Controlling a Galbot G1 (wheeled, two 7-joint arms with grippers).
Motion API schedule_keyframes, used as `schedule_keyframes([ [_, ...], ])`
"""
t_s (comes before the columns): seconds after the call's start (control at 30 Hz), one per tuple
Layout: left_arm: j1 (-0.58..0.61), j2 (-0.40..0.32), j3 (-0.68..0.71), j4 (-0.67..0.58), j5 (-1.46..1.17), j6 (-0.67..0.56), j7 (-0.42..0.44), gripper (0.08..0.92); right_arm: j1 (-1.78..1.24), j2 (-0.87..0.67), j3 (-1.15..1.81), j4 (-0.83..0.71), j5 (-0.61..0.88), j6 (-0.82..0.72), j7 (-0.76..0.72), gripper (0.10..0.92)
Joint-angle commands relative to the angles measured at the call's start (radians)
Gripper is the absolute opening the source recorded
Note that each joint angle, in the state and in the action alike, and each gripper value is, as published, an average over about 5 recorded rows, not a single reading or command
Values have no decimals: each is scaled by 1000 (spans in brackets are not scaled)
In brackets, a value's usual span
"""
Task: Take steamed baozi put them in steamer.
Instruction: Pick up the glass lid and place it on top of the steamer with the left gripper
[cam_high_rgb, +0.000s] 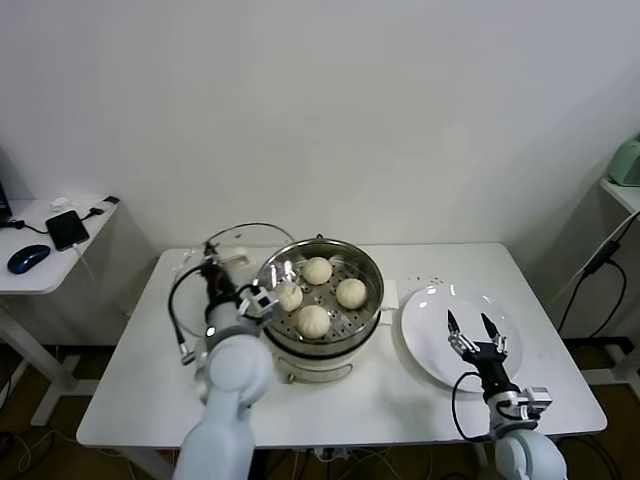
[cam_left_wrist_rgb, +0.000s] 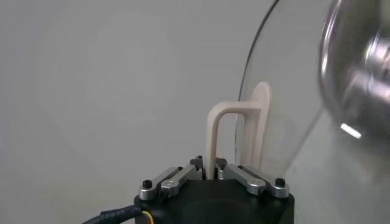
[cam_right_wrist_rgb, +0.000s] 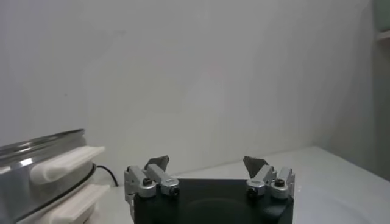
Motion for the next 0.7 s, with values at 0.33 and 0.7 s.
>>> schedule_keyframes([
  [0.33,-139,-49,314,242,-87,61,-91,172,12,20,-4,-25,-4,7,2,823],
  [0.7,-145,-49,305,308,6,60,-119,172,22,24,-9,-38,-4,10,2,823],
])
